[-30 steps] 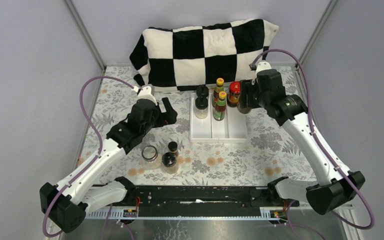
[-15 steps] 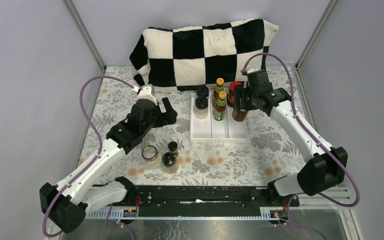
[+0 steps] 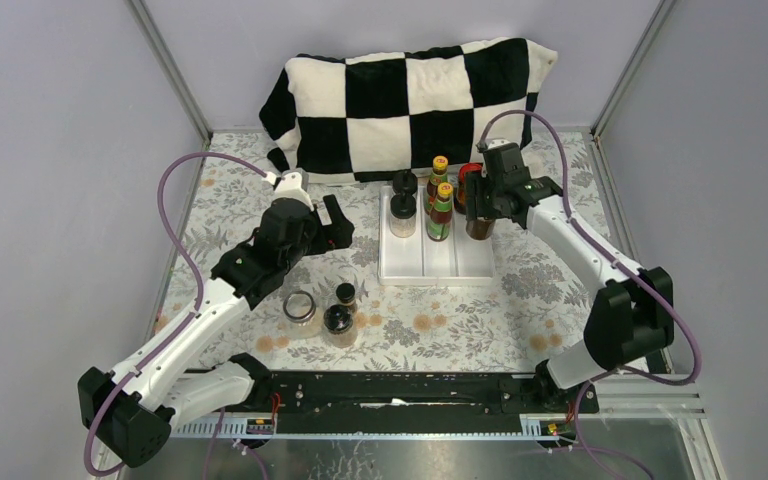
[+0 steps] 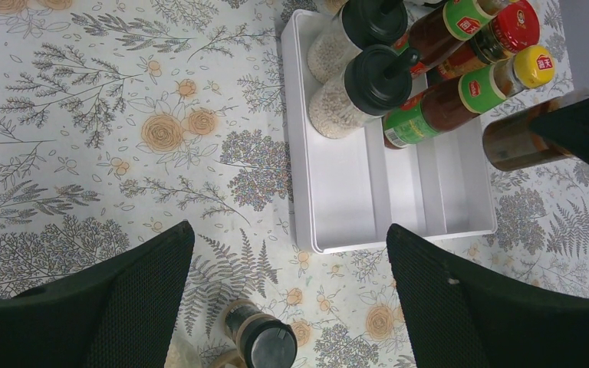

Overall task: Organize the condiment bottles
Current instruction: Place the bottle in the storage box.

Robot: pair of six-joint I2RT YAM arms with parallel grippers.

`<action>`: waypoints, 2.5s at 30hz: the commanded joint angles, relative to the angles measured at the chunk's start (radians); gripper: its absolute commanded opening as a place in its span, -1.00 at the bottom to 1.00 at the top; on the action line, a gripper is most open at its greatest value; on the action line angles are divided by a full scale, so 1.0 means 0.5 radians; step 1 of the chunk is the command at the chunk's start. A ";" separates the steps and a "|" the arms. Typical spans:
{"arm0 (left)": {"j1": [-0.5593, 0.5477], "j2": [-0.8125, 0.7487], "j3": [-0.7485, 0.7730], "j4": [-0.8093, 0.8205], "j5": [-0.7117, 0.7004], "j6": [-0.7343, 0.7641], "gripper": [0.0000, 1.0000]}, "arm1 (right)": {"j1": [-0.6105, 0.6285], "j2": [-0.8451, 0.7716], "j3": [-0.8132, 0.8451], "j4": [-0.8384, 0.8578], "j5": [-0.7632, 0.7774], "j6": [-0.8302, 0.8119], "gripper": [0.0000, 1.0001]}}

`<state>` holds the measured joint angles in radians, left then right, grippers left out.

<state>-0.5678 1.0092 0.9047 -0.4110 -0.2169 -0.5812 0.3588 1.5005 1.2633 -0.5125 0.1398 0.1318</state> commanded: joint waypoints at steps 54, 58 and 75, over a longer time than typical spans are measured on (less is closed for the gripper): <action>0.004 -0.039 -0.021 0.067 -0.058 0.108 0.97 | -0.054 0.523 0.058 0.721 0.053 -0.014 0.15; 0.004 -0.045 -0.017 0.065 -0.064 0.115 0.98 | -0.055 0.550 0.077 0.721 0.053 -0.012 0.16; 0.004 -0.038 -0.024 0.066 -0.074 0.111 0.97 | -0.058 0.575 0.095 0.635 0.093 0.014 0.66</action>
<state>-0.5678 1.0027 0.8894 -0.4110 -0.2344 -0.5426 0.3363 1.8042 1.2648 -0.2142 0.1677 0.1307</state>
